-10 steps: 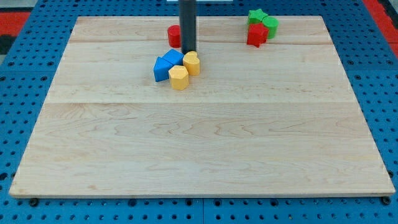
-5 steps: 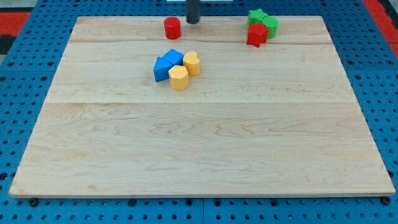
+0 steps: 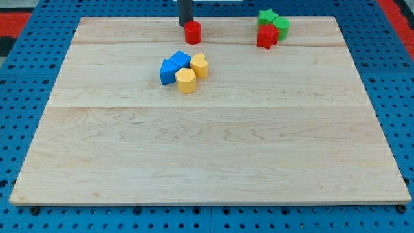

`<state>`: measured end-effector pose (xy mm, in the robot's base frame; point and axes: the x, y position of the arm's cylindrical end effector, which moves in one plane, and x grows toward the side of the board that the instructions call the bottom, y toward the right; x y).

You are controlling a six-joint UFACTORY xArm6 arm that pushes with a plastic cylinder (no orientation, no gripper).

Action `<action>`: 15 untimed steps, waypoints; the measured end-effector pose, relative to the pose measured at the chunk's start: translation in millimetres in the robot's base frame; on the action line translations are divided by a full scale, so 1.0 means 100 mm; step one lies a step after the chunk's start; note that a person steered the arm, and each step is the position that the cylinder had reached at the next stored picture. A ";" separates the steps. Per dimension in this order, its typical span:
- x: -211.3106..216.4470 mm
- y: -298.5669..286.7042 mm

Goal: Push the red circle towards the left side of the blue triangle

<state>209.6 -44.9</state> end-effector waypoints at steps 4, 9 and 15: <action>0.45 0.14; 0.63 -1.12; 1.73 -1.36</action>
<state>382.7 -181.3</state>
